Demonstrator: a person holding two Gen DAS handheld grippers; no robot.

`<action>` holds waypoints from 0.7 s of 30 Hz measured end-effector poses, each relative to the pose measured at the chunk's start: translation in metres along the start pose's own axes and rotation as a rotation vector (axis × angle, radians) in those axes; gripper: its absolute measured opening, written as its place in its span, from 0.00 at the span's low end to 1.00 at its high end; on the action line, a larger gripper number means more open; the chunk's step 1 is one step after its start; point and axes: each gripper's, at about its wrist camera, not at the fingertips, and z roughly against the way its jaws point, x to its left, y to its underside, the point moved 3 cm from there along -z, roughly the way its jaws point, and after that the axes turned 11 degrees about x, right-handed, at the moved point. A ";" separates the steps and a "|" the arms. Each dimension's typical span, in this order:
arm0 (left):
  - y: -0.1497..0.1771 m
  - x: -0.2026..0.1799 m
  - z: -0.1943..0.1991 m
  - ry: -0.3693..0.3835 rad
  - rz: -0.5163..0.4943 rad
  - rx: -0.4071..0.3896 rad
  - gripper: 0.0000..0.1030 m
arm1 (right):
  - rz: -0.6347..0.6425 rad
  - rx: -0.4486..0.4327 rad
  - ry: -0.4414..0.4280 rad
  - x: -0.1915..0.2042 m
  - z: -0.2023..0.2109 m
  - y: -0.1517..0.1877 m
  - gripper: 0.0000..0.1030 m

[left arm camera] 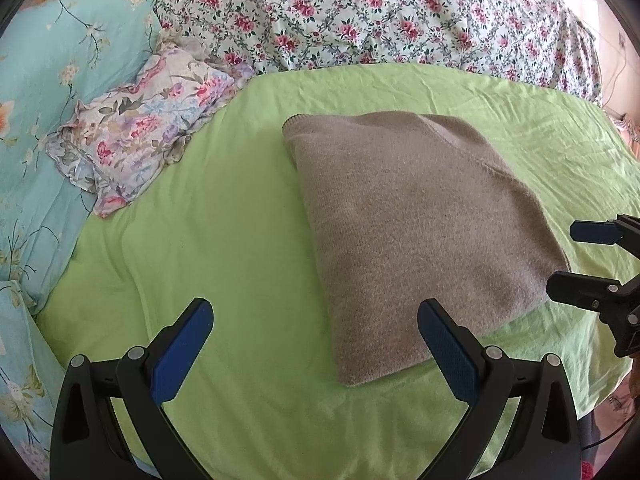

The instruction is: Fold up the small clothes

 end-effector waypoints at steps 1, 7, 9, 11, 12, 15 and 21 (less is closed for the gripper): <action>-0.001 0.000 0.000 0.002 0.002 0.001 0.99 | 0.000 -0.002 0.000 0.000 0.001 -0.001 0.97; -0.005 -0.002 0.002 0.002 -0.002 -0.013 0.99 | 0.002 -0.010 -0.001 0.000 0.003 -0.008 0.97; -0.007 -0.003 0.003 0.000 -0.002 -0.016 0.99 | 0.001 -0.012 0.000 0.001 0.004 -0.009 0.97; -0.008 -0.004 0.003 0.003 -0.003 -0.016 0.99 | 0.004 -0.013 -0.003 0.001 0.004 -0.011 0.97; -0.009 -0.004 0.003 -0.001 -0.003 -0.018 0.99 | 0.006 -0.014 -0.004 0.002 0.004 -0.012 0.97; -0.009 -0.004 0.003 -0.003 -0.005 -0.020 0.99 | 0.011 -0.015 -0.002 0.003 0.004 -0.014 0.97; -0.013 -0.002 0.005 -0.001 -0.001 -0.026 0.99 | 0.014 -0.023 0.001 0.002 0.007 -0.018 0.97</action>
